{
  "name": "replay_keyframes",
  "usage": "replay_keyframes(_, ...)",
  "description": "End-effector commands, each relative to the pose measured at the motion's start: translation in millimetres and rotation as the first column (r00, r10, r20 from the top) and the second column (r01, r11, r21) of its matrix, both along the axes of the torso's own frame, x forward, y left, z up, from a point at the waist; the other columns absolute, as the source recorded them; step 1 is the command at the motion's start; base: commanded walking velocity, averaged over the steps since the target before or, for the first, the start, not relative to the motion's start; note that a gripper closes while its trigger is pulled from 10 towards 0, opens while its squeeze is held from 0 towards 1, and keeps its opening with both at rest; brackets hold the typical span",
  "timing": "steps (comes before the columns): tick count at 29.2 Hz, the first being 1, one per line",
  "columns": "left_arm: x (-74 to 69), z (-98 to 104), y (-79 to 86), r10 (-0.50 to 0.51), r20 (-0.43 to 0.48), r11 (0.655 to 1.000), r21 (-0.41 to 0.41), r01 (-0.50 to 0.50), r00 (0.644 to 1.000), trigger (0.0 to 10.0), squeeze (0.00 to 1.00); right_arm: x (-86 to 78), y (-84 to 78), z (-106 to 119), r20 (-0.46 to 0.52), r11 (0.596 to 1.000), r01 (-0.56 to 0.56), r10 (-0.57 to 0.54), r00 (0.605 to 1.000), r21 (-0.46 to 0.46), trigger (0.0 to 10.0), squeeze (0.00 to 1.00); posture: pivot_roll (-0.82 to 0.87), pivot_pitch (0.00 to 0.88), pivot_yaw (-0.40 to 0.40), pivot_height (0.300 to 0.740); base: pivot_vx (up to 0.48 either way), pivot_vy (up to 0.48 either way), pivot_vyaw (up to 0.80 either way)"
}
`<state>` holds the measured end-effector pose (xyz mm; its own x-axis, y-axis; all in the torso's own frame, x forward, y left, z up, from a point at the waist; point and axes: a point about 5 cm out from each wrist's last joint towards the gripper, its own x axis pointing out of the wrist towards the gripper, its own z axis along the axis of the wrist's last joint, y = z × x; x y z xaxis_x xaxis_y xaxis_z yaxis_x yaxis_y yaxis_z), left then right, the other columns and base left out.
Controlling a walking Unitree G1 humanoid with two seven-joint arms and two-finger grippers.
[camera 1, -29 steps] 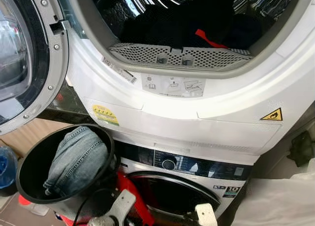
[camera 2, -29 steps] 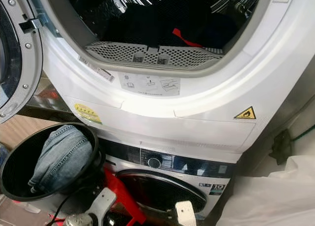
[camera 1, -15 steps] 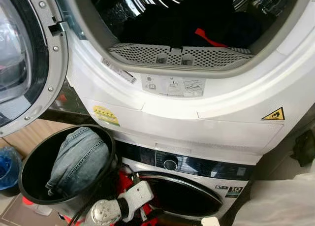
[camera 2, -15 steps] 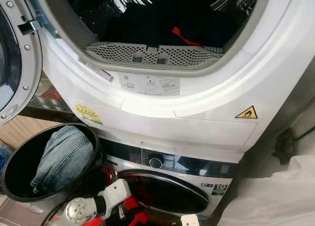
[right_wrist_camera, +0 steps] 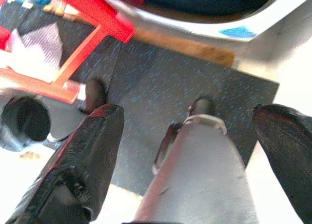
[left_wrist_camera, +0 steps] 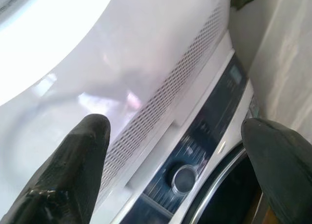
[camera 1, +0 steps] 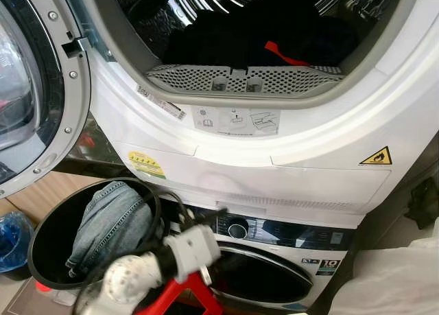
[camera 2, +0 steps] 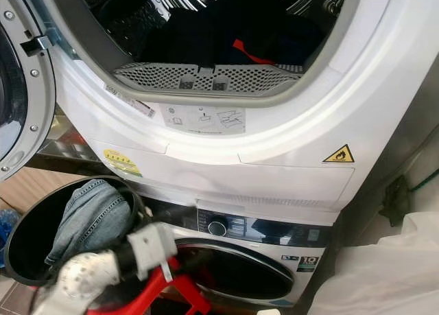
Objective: Clothes washing
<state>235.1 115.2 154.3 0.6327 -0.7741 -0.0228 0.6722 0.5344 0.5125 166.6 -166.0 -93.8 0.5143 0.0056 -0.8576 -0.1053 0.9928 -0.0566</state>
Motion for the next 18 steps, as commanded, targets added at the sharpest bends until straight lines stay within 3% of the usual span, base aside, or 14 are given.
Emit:
replay_keyframes(1, -3.8, 1, 6.6, 0.038, -0.017, 0.999, 0.029, -0.037, 0.999, 10.0, 0.0, 0.2, 3.1, 0, 0.011, 1.0, 0.018, -0.018, 1.0, 0.002, 10.0, 0.0, -0.06, 0.056, 0.149, 0.74, 0.0, 0.0, 0.0)
replay_keyframes(3, -6.0, 3, 11.5, 0.095, -0.041, 0.995, 0.041, -0.094, 0.995, 10.0, 0.0, 5.1, 3.1, 2, 0.029, 0.998, 0.064, -0.065, 0.997, 0.027, 10.0, 0.0, -0.05, 0.06, 0.157, 0.74, 0.0, 0.0, 0.0)
replay_keyframes(8, -6.5, 2, 24.9, 0.205, -0.073, 0.979, 0.042, -0.202, 0.976, 10.0, 0.0, 11.3, 13.6, 5, 0.04, 0.994, 0.027, -0.031, 0.999, 0.104, 10.0, 0.0, -0.04, 0.069, 0.163, 0.74, 0.0, 0.0, 0.0)
replay_keyframes(12, -7.2, -3, 46.8, 0.338, -0.093, 0.939, 0.095, -0.329, 0.937, 10.0, 0.0, 20.2, 26.6, 10, 0.077, 0.984, -0.03, 0.017, 0.997, 0.176, 10.0, 0.0, -0.03, 0.079, 0.171, 0.74, 0.0, 0.0, 0.0)
replay_keyframes(15, -8.1, -4, 51.7, 0.367, -0.098, 0.928, 0.108, -0.357, 0.925, 10.0, 0.0, 24.3, 32.6, 12, 0.095, 0.975, -0.047, 0.026, 0.995, 0.216, 10.0, 0.0, -0.03, 0.079, 0.172, 0.74, 0.0, 0.0, 0.0)
replay_keyframes(18, -8.5, -5, 60.4, 0.438, -0.115, 0.897, 0.121, -0.425, 0.892, 10.0, 0.0, 32.6, 44.3, 17, 0.125, 0.963, -0.088, 0.058, 0.991, 0.255, 10.0, 0.0, -0.01, 0.082, 0.176, 0.74, 0.0, 0.0, 0.0)
